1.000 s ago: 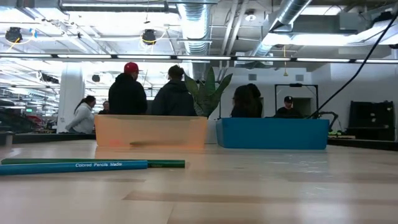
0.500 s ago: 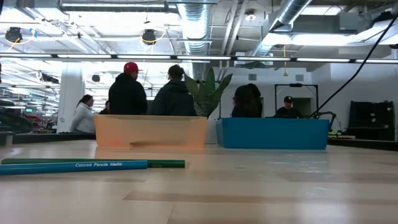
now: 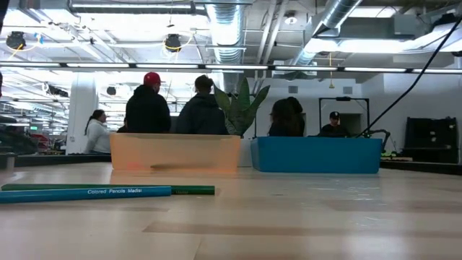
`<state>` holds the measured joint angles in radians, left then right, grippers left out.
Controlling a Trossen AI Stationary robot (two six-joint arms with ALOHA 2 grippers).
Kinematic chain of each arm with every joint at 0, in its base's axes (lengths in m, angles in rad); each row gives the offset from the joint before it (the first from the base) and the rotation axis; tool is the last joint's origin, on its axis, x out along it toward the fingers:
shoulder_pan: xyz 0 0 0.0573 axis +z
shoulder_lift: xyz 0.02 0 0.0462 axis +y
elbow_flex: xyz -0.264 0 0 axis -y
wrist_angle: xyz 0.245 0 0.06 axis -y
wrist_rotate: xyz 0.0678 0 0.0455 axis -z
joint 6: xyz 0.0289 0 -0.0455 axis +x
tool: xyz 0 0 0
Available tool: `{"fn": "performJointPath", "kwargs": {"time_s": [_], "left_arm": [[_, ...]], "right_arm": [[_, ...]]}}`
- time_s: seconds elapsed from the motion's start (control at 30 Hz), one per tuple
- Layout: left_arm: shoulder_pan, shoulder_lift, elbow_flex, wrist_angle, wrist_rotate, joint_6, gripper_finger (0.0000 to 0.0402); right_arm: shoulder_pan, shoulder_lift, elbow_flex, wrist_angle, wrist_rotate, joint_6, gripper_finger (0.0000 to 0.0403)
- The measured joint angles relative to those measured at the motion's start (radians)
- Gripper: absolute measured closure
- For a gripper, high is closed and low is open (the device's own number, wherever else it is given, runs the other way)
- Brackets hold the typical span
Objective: Sort pens & pencils
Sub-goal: Put the black pen into the orange bin
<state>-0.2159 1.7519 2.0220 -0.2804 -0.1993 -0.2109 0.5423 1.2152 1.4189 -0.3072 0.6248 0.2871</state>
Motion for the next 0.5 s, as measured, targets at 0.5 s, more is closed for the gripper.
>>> {"fn": "performJointPath", "kwargs": {"time_s": [0.5], "left_arm": [[0.030, 0.000, 0.000, 0.043, 0.039, 0.041, 0.0276]], "right_arm": [[-0.002, 0.000, 0.000, 0.001, -0.017, -0.005, 0.0359]]}}
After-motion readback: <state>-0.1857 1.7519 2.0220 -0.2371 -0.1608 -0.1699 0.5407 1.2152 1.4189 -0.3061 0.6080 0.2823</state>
